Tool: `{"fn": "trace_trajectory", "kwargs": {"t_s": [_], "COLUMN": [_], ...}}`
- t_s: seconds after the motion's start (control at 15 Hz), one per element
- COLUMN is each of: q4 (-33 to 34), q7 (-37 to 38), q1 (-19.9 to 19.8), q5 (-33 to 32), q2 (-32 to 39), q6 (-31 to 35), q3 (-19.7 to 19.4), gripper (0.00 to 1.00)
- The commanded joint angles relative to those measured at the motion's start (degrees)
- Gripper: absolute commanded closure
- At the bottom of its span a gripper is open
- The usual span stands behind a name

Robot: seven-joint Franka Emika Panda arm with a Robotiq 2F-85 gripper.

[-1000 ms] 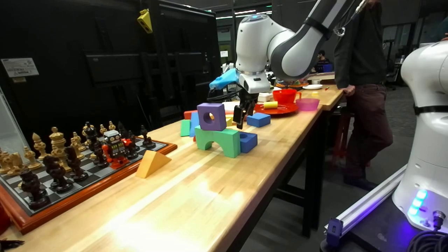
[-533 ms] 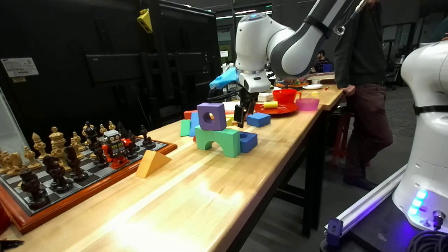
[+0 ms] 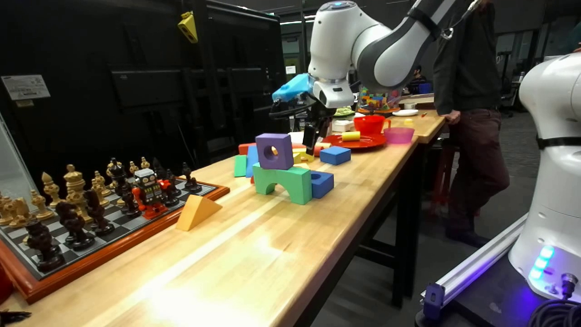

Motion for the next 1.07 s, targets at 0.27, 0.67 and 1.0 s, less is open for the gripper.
{"fn": "trace_trajectory", "kwargs": {"t_s": [0.27, 0.67, 1.0], "q4": [-5.55, -0.51, 4.82], "q7": [0.08, 0.11, 0.08], "q1": [26.13, 41.96, 53.46], "q5": [-16.59, -29.88, -35.47], "q2": [-13.90, -31.07, -43.20], "q6": [-6.99, -26.44, -42.34], "q3": [-27.17, -40.36, -42.92], "gripper": [0.00, 0.00, 0.00]}}
